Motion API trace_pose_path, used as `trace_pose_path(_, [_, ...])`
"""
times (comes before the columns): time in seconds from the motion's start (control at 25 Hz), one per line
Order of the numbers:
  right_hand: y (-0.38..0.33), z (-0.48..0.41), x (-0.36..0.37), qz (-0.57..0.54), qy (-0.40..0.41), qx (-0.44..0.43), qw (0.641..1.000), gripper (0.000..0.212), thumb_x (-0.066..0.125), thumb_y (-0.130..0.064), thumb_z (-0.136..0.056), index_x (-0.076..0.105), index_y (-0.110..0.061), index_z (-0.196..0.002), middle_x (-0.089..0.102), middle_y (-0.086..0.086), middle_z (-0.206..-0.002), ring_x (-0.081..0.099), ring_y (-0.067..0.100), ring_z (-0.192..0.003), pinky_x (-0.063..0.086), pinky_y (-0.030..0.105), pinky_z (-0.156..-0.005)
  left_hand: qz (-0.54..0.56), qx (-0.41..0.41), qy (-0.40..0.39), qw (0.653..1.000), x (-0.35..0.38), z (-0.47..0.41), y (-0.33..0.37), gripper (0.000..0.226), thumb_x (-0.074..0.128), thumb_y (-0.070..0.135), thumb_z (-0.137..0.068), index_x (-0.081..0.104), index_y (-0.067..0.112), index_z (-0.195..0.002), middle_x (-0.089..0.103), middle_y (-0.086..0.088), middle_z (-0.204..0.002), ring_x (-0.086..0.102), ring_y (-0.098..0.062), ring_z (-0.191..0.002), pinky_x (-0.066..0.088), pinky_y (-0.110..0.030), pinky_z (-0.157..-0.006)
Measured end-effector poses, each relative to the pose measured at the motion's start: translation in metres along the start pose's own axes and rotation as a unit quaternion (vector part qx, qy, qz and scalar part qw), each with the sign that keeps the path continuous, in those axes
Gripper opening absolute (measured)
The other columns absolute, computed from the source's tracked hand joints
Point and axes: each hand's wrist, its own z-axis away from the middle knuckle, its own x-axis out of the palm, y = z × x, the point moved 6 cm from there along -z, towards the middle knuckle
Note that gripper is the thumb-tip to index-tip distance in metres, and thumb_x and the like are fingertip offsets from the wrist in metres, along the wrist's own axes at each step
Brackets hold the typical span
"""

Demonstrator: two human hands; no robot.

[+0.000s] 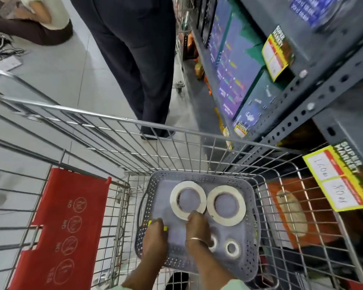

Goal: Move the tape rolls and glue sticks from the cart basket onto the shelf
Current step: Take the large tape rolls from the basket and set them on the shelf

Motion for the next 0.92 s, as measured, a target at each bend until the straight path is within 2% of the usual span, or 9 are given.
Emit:
trace_pose_path(0.08, [0.004,-0.015,-0.03,0.074,0.025,-0.061,0.995,0.025,0.079,0.009,-0.047,0.062,-0.009,-0.055,0.068,0.014,-0.062,0.067,0.025,-0.057,0.048,0.027,-0.04,-0.073,0.107,-0.016,0.991,0.008,-0.009,0.035,0.011,0.058,0.005,-0.079,0.053,0.012,-0.087,0.062,-0.013,-0.103,0.055,-0.028,-0.091,0.042,-0.039,-0.073])
trace_pose_path(0.16, [0.027,-0.031,-0.038,0.15,0.017,-0.065,0.986,0.035,0.089,-0.003,-0.027,0.064,-0.009,-0.049,0.067,0.007,-0.054,0.068,0.022,-0.054,0.053,0.024,-0.04,-0.148,0.2,-0.044,0.968,0.032,-0.019,0.06,0.032,0.059,0.004,-0.078,0.053,0.008,-0.11,0.056,-0.011,-0.12,0.052,-0.029,-0.11,0.044,-0.038,-0.086])
trace_pose_path(0.24, [0.045,-0.039,-0.04,0.196,0.004,-0.078,0.977,0.044,0.092,-0.016,-0.015,0.063,-0.006,-0.046,0.064,0.009,-0.051,0.066,0.018,-0.053,0.054,0.021,-0.044,-0.211,0.249,-0.061,0.943,0.057,-0.022,0.071,0.038,0.058,0.006,-0.08,0.048,0.009,-0.116,0.053,-0.01,-0.122,0.05,-0.03,-0.114,0.043,-0.039,-0.089])
trace_pose_path(0.28, [0.053,-0.041,-0.04,0.21,0.002,-0.082,0.974,0.047,0.092,-0.018,-0.013,0.063,-0.004,-0.047,0.064,0.01,-0.051,0.066,0.017,-0.053,0.054,0.02,-0.044,-0.236,0.266,-0.049,0.933,0.063,-0.022,0.076,0.037,0.06,0.007,-0.078,0.05,0.008,-0.114,0.055,-0.011,-0.117,0.054,-0.031,-0.108,0.045,-0.038,-0.086])
trace_pose_path(0.36, [0.065,-0.041,-0.036,0.236,-0.004,-0.105,0.966,0.042,0.091,-0.015,-0.017,0.064,-0.005,-0.049,0.064,0.009,-0.053,0.065,0.017,-0.053,0.052,0.019,-0.042,-0.259,0.279,-0.045,0.924,0.074,-0.024,0.079,0.034,0.075,0.007,-0.06,0.062,0.01,-0.091,0.066,-0.008,-0.091,0.065,-0.026,-0.078,0.052,-0.032,-0.064])
trace_pose_path(0.48, [0.056,-0.037,-0.04,0.28,0.002,-0.164,0.946,0.025,0.081,-0.005,-0.029,0.064,-0.01,-0.047,0.062,0.003,-0.051,0.064,0.016,-0.05,0.047,0.016,-0.036,-0.265,0.291,-0.036,0.918,0.074,-0.028,0.079,0.031,0.08,-0.001,-0.042,0.062,0.011,-0.064,0.063,-0.009,-0.061,0.061,-0.025,-0.05,0.046,-0.028,-0.039])
trace_pose_path(0.56, [0.041,-0.029,-0.06,0.291,0.021,-0.185,0.939,0.011,0.071,-0.006,-0.036,0.064,-0.009,-0.044,0.06,0.004,-0.048,0.064,0.014,-0.046,0.044,0.014,-0.033,-0.243,0.281,-0.039,0.928,0.055,-0.023,0.083,0.025,0.075,-0.008,-0.047,0.059,0.006,-0.06,0.062,-0.014,-0.062,0.06,-0.03,-0.051,0.045,-0.033,-0.04])
trace_pose_path(0.76, [-0.01,0.006,-0.132,0.266,0.089,-0.203,0.938,0.039,0.088,-0.015,-0.014,0.068,-0.011,-0.047,0.064,0.002,-0.047,0.065,0.009,-0.047,0.045,0.013,-0.035,-0.238,0.288,-0.027,0.927,-0.006,-0.001,0.11,0.031,0.075,-0.015,-0.043,0.059,0.005,-0.061,0.067,-0.018,-0.069,0.064,-0.034,-0.058,0.05,-0.035,-0.043])
trace_pose_path(0.92, [-0.045,0.046,-0.208,0.206,0.147,-0.241,0.937,0.023,0.077,-0.009,-0.039,0.069,-0.017,-0.06,0.067,0.001,-0.062,0.068,0.017,-0.06,0.053,0.016,-0.043,-0.24,0.316,-0.034,0.917,-0.069,0.036,0.148,0.033,0.075,-0.014,-0.042,0.059,0.005,-0.064,0.065,-0.017,-0.071,0.066,-0.036,-0.065,0.055,-0.036,-0.05])
